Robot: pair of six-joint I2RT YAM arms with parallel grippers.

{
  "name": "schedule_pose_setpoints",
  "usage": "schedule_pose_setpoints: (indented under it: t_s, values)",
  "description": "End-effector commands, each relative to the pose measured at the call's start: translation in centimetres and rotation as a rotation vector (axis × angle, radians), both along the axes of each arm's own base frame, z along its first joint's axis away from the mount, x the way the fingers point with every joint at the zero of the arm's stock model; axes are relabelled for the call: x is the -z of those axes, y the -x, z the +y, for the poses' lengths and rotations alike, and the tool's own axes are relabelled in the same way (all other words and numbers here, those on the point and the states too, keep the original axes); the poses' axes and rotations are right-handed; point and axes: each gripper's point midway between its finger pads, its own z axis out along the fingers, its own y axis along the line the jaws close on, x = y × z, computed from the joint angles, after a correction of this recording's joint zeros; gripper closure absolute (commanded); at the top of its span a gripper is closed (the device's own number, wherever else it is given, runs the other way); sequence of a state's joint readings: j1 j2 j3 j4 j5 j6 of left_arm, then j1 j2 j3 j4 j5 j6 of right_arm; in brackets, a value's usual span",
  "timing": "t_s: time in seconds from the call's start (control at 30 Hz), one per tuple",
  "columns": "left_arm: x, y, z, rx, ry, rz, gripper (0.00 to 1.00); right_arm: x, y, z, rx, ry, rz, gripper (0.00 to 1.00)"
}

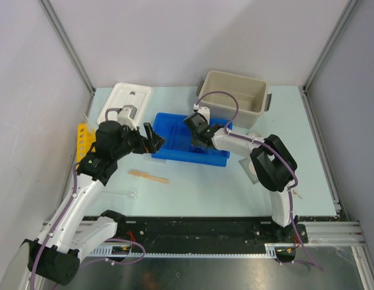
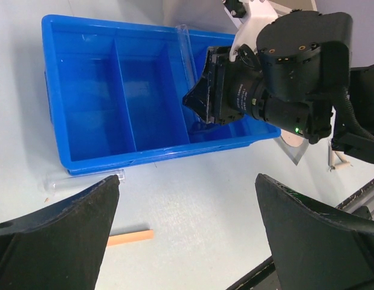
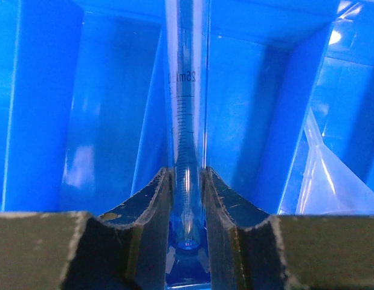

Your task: Organize the chemistry lab equipment

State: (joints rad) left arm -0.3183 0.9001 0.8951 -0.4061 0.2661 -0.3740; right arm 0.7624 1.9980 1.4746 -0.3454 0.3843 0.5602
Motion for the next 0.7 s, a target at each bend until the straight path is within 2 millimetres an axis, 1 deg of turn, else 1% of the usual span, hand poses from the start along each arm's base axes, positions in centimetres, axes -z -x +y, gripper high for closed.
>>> schedule_pose_setpoints:
  t_s: [0.0, 0.23, 0.33, 0.5, 0.67]
  values:
    - [-1.1, -0.1, -0.2, 0.01, 0.014, -0.037, 0.01, 1.0, -0.4, -0.9, -0.001, 0.043, 0.007, 0.7]
    - [-1.1, -0.1, -0.2, 0.011, 0.014, -0.035, 0.0, 2.6, 0.0, -0.9, -0.022, 0.062, 0.043, 0.66]
    - [-1.1, -0.1, -0.3, 0.011, 0.016, -0.035, 0.0, 2.9, 0.1, -0.9, -0.022, 0.07, 0.047, 0.65]
    - [-1.0, -0.1, -0.3, 0.014, 0.016, -0.03, 0.0, 2.1, 0.2, -0.9, -0.04, 0.086, 0.027, 0.62]
    - [-0.9, -0.1, -0.3, 0.015, 0.015, -0.028, 0.01, 0.8, 0.3, -0.6, -0.062, 0.089, 0.002, 0.58]
